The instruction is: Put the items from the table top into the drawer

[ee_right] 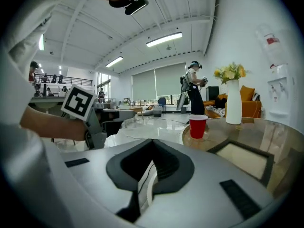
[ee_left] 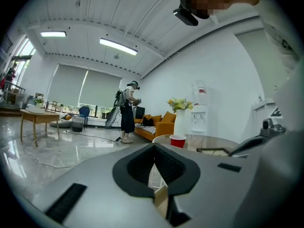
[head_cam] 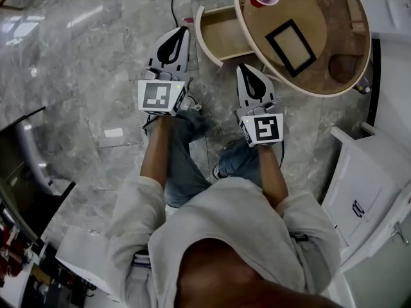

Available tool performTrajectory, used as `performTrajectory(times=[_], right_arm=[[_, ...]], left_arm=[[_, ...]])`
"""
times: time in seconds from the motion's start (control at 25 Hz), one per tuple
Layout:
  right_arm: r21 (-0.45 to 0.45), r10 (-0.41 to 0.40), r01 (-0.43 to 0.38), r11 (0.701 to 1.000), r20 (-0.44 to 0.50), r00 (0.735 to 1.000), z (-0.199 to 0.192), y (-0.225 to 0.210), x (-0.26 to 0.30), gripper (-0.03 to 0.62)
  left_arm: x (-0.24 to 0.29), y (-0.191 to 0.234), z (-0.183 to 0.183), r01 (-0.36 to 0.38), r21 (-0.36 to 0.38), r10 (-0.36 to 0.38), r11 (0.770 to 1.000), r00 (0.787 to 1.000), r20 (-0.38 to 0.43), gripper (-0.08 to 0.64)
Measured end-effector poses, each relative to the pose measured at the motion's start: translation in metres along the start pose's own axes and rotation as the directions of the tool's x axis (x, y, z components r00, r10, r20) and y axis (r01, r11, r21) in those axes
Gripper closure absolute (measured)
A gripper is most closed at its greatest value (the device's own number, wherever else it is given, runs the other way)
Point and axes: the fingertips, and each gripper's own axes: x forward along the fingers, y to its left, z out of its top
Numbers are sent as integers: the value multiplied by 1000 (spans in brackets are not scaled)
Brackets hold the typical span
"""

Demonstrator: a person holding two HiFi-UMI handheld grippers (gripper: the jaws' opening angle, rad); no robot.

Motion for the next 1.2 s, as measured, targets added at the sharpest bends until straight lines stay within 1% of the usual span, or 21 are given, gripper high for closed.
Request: performTrajectory(times=[0.08, 0.12, 0.16, 0.24, 0.32, 0.36, 0.48, 0.56, 0.64, 0.72, 0.8, 0.84, 1.04, 1.12, 1.2], right_arm=[[-12, 24, -23, 1000, 17, 1000, -30, 5, 8, 569], [-20, 30, -29, 999, 28, 999, -43, 7, 12, 569], [-26, 33, -32, 999, 40, 999, -54, 9, 15, 569], [-36, 28, -26, 999, 65, 997, -69, 8, 21, 569], [-44, 26, -22, 999, 93, 995, -77, 4, 22, 569], [-46, 27, -22, 999, 106, 994, -80, 3, 21, 569], [-57, 28, -20, 998, 143, 989, -84, 1, 8, 569], [-65, 24, -13, 998, 167, 986, -84, -2, 2, 569], [-64, 17, -6, 998, 180, 984, -85, -5, -4, 569], [-58, 12, -2, 998, 179, 984, -87, -7, -12, 569], [-57, 13, -4, 998, 176, 984, -87, -8, -17, 569], [-57, 13, -3, 998, 176, 984, -87, -9, -19, 569], [-43, 2, 6, 999, 182, 983, -91, -18, -27, 569], [-37, -4, 11, 999, 184, 983, -90, -20, -29, 569], [-34, -8, 15, 999, 188, 982, -88, -22, -31, 569]], left_arm=[[6, 8, -9, -1, 54, 0, 999, 1000, 21, 545], [7, 14, -10, -9, 68, 7, 998, 999, 35, 545], [7, 20, -11, -20, 69, 16, 997, 999, 50, 545], [7, 30, -10, -41, 36, 38, 999, 996, 77, 545], [6, 33, -3, -51, 2, 50, 999, 993, 108, 545], [4, 32, 2, -52, 4, 51, 999, 991, 121, 545], [0, 22, 20, -40, 43, 33, 998, 987, 156, 545], [-2, 17, 28, -33, 30, 27, 999, 984, 178, 545], [-2, 11, 25, -28, 23, 23, 999, 985, 172, 545], [-1, 5, 16, -20, 20, 17, 1000, 989, 146, 545], [3, -1, 10, 5, -3, -4, 1000, 992, 126, 545], [5, -4, 9, 14, -2, -14, 1000, 993, 117, 545], [15, -23, 9, 45, 96, -54, 994, 994, 90, 545], [23, -33, 14, 72, 151, -85, 986, 993, 84, 545], [37, -46, 19, 103, 216, -121, 971, 990, 74, 545]])
